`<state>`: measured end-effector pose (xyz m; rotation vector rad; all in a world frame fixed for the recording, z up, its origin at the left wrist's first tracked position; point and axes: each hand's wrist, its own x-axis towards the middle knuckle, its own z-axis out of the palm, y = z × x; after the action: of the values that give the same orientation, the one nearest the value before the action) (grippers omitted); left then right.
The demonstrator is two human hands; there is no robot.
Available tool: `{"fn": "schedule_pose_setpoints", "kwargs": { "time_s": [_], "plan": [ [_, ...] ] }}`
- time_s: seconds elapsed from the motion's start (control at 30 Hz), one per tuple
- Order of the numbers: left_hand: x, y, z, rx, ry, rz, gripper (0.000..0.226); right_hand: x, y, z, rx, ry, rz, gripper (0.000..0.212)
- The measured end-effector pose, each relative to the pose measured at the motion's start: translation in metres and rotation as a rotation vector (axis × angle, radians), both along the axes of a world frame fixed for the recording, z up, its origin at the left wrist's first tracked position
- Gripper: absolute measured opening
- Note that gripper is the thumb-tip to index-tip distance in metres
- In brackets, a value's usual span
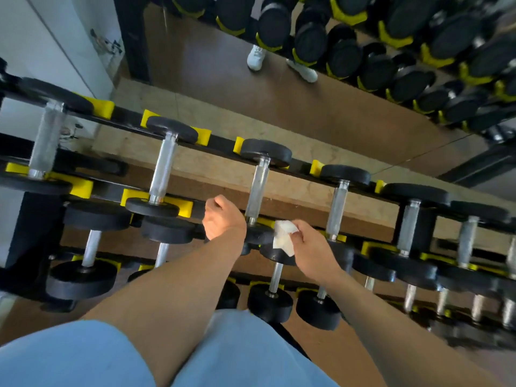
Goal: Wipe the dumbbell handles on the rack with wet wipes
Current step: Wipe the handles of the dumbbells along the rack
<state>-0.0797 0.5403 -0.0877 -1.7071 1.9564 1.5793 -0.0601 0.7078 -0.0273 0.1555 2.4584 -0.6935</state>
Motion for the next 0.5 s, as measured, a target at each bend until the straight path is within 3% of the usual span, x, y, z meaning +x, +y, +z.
{"fn": "schedule_pose_setpoints", "kwargs": {
  "time_s": [0.1, 0.17, 0.27, 0.37, 0.5],
  "plan": [
    [0.001, 0.0, -0.002, -0.021, 0.029, -0.024, 0.033, 0.014, 0.001, 0.012, -0.335, -0.083, -0.619, 0.012],
    [0.003, 0.001, 0.003, -0.046, 0.069, -0.044, 0.028, 0.021, 0.006, 0.021, -0.579, -0.165, -0.898, 0.013],
    [0.013, 0.0, 0.015, -0.1, 0.228, -0.042, 0.024, 0.029, 0.019, 0.034, -0.864, -0.221, -0.99, 0.019],
    [0.036, 0.007, 0.034, -0.13, 0.409, -0.145, 0.021, 0.034, 0.034, 0.038, -0.989, -0.258, -0.979, 0.027],
    [0.066, 0.044, 0.058, 0.024, 0.455, -0.388, 0.025, 0.041, 0.054, 0.036, -1.09, -0.294, -0.927, 0.025]
  ]
}}
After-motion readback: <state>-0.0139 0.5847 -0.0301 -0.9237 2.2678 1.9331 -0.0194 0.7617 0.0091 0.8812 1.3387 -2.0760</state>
